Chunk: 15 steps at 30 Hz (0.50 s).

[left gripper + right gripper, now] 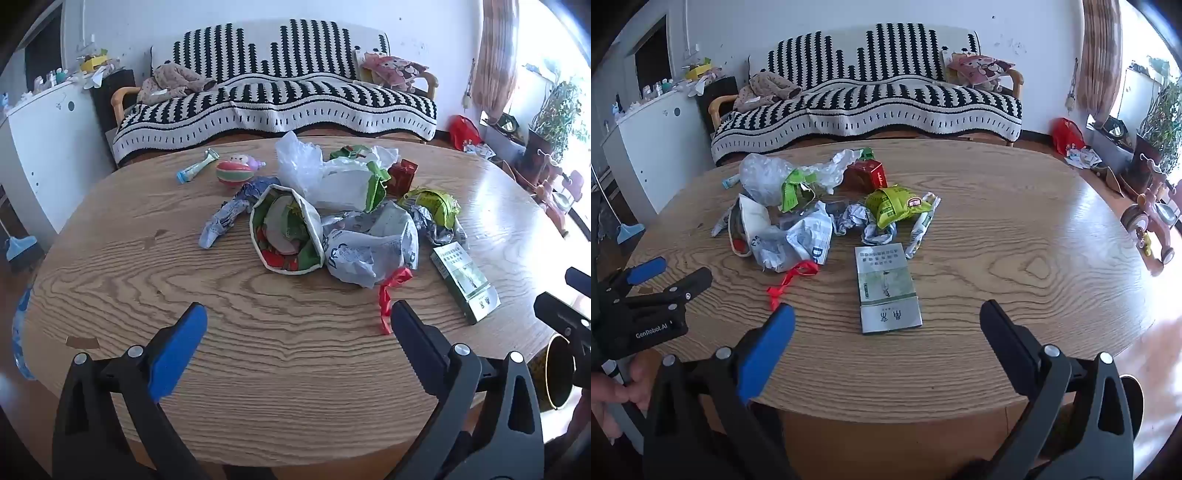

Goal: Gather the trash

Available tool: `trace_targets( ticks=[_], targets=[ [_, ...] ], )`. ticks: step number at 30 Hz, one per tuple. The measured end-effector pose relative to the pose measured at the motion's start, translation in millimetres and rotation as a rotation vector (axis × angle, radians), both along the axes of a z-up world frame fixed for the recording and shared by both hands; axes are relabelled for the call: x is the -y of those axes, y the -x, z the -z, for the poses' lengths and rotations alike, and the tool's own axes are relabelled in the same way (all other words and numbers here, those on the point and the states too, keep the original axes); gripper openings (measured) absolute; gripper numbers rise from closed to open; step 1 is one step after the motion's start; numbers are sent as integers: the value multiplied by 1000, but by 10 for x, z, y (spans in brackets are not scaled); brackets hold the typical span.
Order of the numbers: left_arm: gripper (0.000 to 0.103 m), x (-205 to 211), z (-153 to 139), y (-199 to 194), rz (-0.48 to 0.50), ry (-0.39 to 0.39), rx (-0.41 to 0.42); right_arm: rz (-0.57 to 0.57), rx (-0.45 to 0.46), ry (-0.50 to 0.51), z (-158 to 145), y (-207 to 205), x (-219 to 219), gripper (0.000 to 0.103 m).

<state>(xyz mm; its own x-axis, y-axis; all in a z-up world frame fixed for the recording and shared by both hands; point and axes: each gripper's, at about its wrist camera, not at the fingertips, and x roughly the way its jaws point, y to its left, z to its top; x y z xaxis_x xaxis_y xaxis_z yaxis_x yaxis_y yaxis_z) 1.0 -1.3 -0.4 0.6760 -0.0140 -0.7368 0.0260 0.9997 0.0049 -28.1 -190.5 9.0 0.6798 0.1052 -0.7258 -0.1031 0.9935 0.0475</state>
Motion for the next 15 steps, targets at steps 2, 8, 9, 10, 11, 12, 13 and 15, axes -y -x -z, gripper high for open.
trace_targets(
  ticks=[2, 8, 9, 10, 11, 12, 13, 15],
  targets=[
    [97, -27, -7, 7, -8, 12, 11, 0, 3, -1, 2, -2, 1, 97],
    [97, -45, -15, 3, -10, 4, 5, 0, 5, -1, 3, 6, -5, 97],
    [97, -53, -17, 1, -11, 4, 4, 0, 6, -1, 0, 12, -6, 97],
    [97, -64, -23, 0, -13, 5, 5, -1, 8, -2, -26, 23, 2, 97],
    [97, -76, -29, -1, -14, 6, 6, 0, -1, -3, 32, -9, -22, 97],
    [97, -88, -36, -5, -14, 6, 6, 1, -1, -4, 37, -6, -25, 97],
    [97, -101, -41, -9, -15, 6, 5, 1, -2, -5, 43, -3, -26, 97],
    [97, -33, -1, 6, -14, -3, 6, -1, -2, -5, 13, 19, -21, 97]
  ],
)
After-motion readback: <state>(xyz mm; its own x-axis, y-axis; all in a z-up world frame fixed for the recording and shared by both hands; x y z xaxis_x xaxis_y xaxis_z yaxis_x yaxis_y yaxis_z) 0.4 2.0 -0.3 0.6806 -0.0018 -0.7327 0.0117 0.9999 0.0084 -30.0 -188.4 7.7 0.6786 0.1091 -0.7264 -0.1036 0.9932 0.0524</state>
